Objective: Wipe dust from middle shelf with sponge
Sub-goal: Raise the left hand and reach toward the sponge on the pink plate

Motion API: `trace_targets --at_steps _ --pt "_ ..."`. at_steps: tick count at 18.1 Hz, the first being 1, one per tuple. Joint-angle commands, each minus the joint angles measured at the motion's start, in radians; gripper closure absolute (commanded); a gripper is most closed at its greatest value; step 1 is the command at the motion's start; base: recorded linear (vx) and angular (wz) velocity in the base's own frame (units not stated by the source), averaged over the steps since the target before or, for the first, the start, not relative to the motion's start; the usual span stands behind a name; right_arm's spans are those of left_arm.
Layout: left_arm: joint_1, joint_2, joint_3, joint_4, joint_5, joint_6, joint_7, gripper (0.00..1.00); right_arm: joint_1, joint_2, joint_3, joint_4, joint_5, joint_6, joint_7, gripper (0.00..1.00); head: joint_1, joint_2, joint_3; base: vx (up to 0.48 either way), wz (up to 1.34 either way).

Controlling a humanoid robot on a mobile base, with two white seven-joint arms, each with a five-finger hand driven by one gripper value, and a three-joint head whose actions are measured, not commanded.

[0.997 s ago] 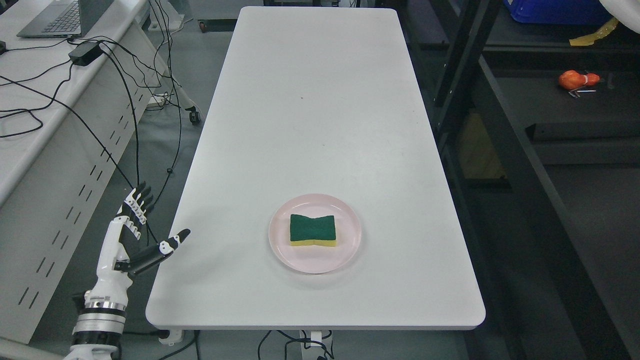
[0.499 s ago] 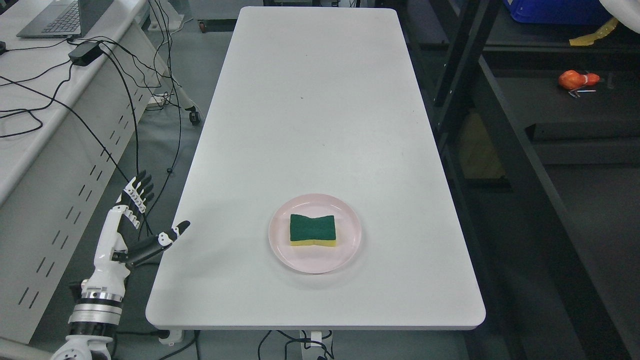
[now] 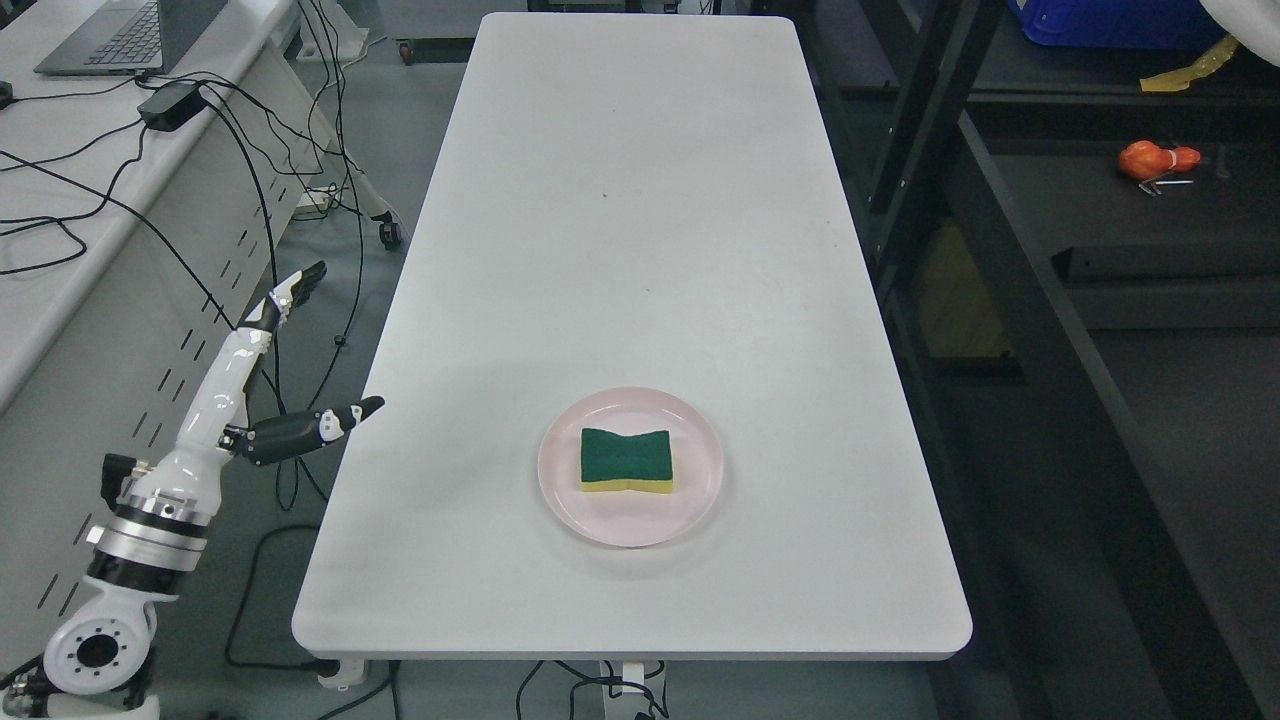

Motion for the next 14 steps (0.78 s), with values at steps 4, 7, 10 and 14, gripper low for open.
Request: trace_targets --at_steps 4,7,10,14 --pt "-0.388 0.198 -0.395 0.173 -0.645 -0.281 -0.068 0.05 0.0 -0.017 0.0 -0.017 0.0 0.0 0.001 0.0 0.0 0.0 0.0 0.0 0.0" --pt "-0.464 0.196 -0.521 0.169 -0.726 -0.333 -0.141 0.05 0.0 -0.017 0.0 -0.017 0.0 0.0 0.001 0.0 0.0 0.0 0.0 0.0 0.0" --pt "-0.491 0.187 -0.599 0.169 -0.776 -0.338 -0.156 0.05 -0.001 -0.017 0.0 -0.017 0.0 0.0 0.001 0.0 0.0 0.0 0.0 0.0 0.0" --pt "-0.507 0.134 -0.687 0.169 -0.85 -0.339 -0.157 0.06 0.0 -0.017 0.0 -0.017 0.0 0.0 0.001 0.0 0.0 0.0 0.0 0.0 0.0"
